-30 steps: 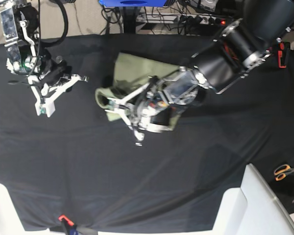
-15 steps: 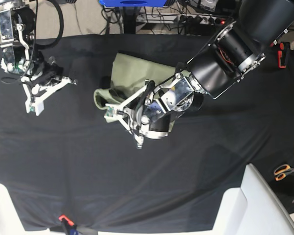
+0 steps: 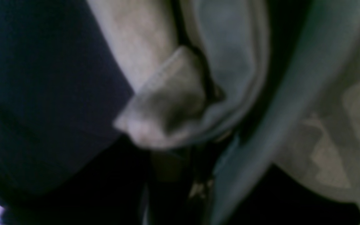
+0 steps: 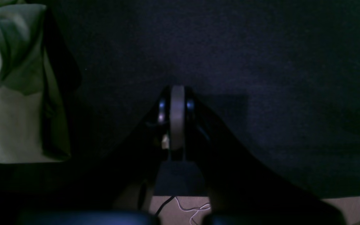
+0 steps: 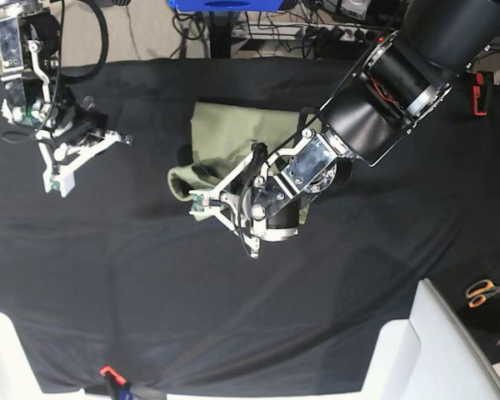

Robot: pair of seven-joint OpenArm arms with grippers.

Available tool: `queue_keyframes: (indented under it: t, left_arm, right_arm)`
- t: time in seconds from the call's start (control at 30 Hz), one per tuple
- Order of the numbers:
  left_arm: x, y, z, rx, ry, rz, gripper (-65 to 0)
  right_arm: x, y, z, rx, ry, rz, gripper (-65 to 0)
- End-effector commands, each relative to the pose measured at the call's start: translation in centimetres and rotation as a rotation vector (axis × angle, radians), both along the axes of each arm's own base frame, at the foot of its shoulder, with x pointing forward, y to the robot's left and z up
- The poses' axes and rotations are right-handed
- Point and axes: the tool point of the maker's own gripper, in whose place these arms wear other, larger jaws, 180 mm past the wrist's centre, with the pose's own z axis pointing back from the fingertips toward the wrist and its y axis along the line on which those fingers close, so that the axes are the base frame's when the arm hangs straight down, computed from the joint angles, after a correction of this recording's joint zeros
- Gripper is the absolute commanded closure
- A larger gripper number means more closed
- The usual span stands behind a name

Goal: Fold the T-shirt properly
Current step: 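Grasp the folded shirt with the left gripper and rotate it on the table, then release the shirt and lift the left gripper away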

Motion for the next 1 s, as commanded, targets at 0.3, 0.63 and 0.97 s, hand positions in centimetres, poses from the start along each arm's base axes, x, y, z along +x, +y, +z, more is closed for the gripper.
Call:
queue_keyframes:
  t: [0.3, 0.63, 0.97]
  left_arm:
    - [1.5, 1.4, 0.6, 0.061, -0.045, 0.009, -20.6]
    - [4.9, 1.9, 3.3, 0.065, -0.125, 0.011, -62.7]
    - [8.9, 1.3, 8.0, 0.038, -0.254, -0.008, -63.2]
  right_arm:
    - [0.9, 0.0, 0.8, -0.002, -0.036, 0.007, 0.0]
    - [0.9, 0.0, 0.8, -0.001, -0.037, 0.010, 0.0]
    - [1.0, 0.2, 0.8, 0.003, -0.039, 0.009, 0.0]
